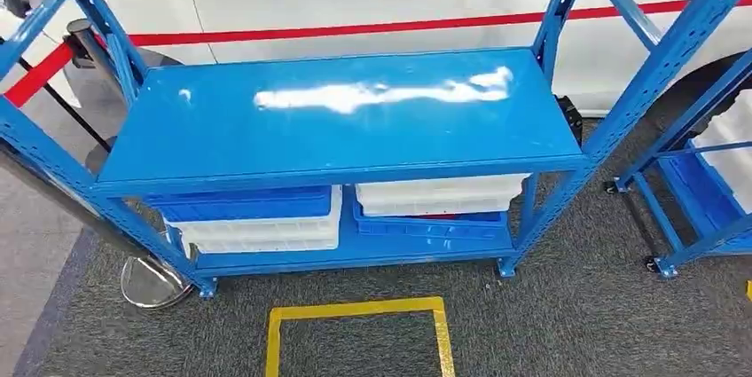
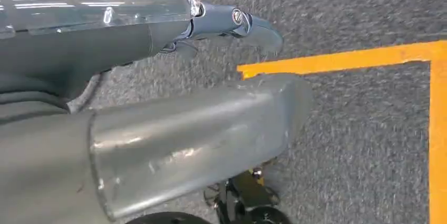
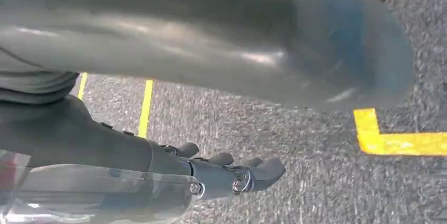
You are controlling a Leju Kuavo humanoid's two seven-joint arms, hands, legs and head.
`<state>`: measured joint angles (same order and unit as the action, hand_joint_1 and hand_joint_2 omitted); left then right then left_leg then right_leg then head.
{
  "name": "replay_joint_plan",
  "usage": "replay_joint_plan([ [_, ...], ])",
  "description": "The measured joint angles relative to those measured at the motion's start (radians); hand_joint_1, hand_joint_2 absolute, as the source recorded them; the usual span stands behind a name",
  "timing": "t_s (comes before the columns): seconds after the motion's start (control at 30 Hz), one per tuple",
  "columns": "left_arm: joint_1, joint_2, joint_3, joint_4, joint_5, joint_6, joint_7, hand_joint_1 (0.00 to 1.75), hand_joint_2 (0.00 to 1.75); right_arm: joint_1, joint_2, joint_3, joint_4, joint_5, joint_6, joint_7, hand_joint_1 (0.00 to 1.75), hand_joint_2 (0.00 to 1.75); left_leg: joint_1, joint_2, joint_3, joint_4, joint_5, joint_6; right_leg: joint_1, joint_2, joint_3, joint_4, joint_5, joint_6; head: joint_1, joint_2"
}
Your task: Take the parts from the cabinet and place them on the table.
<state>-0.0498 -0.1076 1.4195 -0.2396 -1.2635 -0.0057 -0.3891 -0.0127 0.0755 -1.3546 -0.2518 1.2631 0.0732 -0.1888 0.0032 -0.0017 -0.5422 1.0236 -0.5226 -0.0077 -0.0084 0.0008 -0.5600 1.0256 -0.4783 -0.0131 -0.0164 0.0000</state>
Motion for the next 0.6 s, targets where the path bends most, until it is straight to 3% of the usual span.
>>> replay_joint_plan([
  [0.03,0.002,0.0,0.0,0.0,-0.003,0.005,0.001,0.0,0.0,-0.001,0.0,-0.001,0.0,0.0,0.0,0.001,0.0,0.0,-0.002,-0.001,0.0,0.0,0.028,0.009,0.0,0.0,-0.001,0.0,-0.002,0.007,0.0,0.0],
  [0.07,0.005,0.0,0.0,0.0,-0.004,0.006,0.002,0.0,0.0,0.0,0.0,-0.002,0.0,0.0,0.0,0.002,0.0,0.0,-0.003,-0.002,0.001,0.0,0.032,0.015,-0.001,0.0,0.004,-0.004,-0.002,0.013,0.0,0.0],
  [0.1,0.006,0.0,0.0,0.0,-0.003,0.007,0.002,0.0,0.0,0.0,0.001,-0.003,0.0,0.0,-0.001,0.002,0.0,1.75,-0.001,-0.002,0.003,-0.009,0.038,0.023,0.001,0.0,0.008,-0.007,-0.001,0.02,0.0,0.0],
  [0.13,0.005,-0.001,0.0,0.0,-0.004,0.009,0.003,0.0,0.0,-0.001,0.0,-0.003,0.0,0.0,-0.001,0.003,0.0,1.75,0.009,0.002,0.015,-0.022,0.049,0.033,-0.001,0.0,0.007,0.002,-0.009,0.025,0.0,0.0],
  [0.17,0.002,-0.002,0.0,0.0,-0.004,0.013,0.003,0.0,0.0,-0.001,0.0,-0.003,0.0,0.0,-0.002,0.003,0.0,1.75,0.007,0.001,0.016,-0.026,0.053,0.04,-0.001,0.0,-0.007,0.031,-0.034,0.027,0.004,0.0],
  [0.23,0.001,-0.004,0.0,0.0,-0.005,0.025,0.004,0.0,0.0,-0.001,0.001,-0.004,0.0,0.0,-0.004,0.005,0.0,1.75,0.005,0.003,0.014,-0.026,0.052,0.043,-0.003,0.0,-0.08,0.178,-0.114,0.031,0.009,0.0],
  [0.27,0.002,-0.005,0.0,0.0,-0.005,0.029,0.004,0.0,0.0,-0.001,0.001,-0.005,0.0,0.0,-0.006,0.008,0.0,1.75,0.004,0.003,0.013,-0.026,0.052,0.044,-0.004,0.0,-0.119,0.254,-0.142,0.034,0.008,0.0],
  [0.3,0.002,-0.005,0.0,0.0,-0.005,0.029,0.005,0.0,0.0,0.0,0.001,-0.005,0.0,0.001,-0.008,0.009,0.0,1.75,0.003,0.003,0.013,-0.026,0.051,0.045,-0.005,0.0,-0.142,0.295,-0.146,0.036,0.008,0.0],
  [0.33,0.002,-0.005,0.0,0.0,-0.007,0.03,0.006,0.0,0.0,0.0,0.001,-0.005,0.0,0.002,-0.008,0.01,0.0,1.75,0.003,0.002,0.015,-0.026,0.05,0.045,-0.005,0.0,-0.141,0.287,-0.124,0.036,0.009,0.0],
  [0.37,0.002,-0.005,0.0,0.0,-0.007,0.033,0.007,0.0,0.0,0.0,0.001,-0.006,0.0,0.003,-0.009,0.011,0.0,1.75,0.003,0.001,0.018,-0.025,0.048,0.044,-0.006,0.0,-0.119,0.237,-0.086,0.036,0.009,0.0],
  [0.4,0.002,-0.005,0.0,0.0,-0.007,0.036,0.008,0.0,1.75,-0.001,0.001,-0.006,0.0,0.004,-0.013,0.013,0.0,1.75,0.003,0.0,0.021,-0.024,0.046,0.041,-0.007,-0.001,-0.074,0.146,-0.033,0.034,0.009,0.0],
  [0.43,0.001,-0.006,0.0,0.0,-0.007,0.037,0.008,0.0,1.75,-0.001,0.001,-0.006,0.0,0.005,-0.017,0.018,0.0,1.75,0.003,-0.001,0.024,-0.02,0.041,0.037,-0.007,-0.001,-0.028,0.055,0.007,0.031,0.01,0.0],
  [0.47,0.001,-0.003,0.0,0.0,-0.008,0.038,0.009,0.0,1.75,-0.002,0.004,-0.006,0.001,0.008,-0.019,0.024,0.0,1.75,-0.009,0.0,0.021,-0.01,0.034,0.033,-0.013,0.0,-0.006,0.002,-0.002,0.044,0.013,0.0],
  [0.5,0.0,0.001,-0.001,-0.001,-0.008,0.04,0.009,0.0,1.75,-0.004,0.009,-0.007,0.001,0.011,-0.021,0.03,0.0,1.75,-0.01,-0.004,0.014,0.0,0.019,0.04,-0.015,0.005,-0.01,0.003,0.01,0.041,0.014,0.0],
  [0.53,-0.001,0.0,-0.001,-0.001,-0.008,0.04,0.009,0.0,1.75,-0.005,0.008,-0.009,0.0,0.012,-0.027,0.036,0.0,1.75,-0.017,-0.002,0.015,-0.003,0.025,0.036,-0.013,0.003,-0.007,0.005,-0.003,0.024,0.003,0.0],
  [0.6,-0.002,0.0,-0.001,-0.001,-0.008,0.04,0.011,0.0,1.75,-0.005,0.01,-0.014,0.0,0.007,-0.035,0.036,0.0,1.75,-0.012,-0.004,0.017,-0.004,0.025,0.031,-0.008,0.004,-0.008,0.005,0.001,0.025,0.0,0.0],
])
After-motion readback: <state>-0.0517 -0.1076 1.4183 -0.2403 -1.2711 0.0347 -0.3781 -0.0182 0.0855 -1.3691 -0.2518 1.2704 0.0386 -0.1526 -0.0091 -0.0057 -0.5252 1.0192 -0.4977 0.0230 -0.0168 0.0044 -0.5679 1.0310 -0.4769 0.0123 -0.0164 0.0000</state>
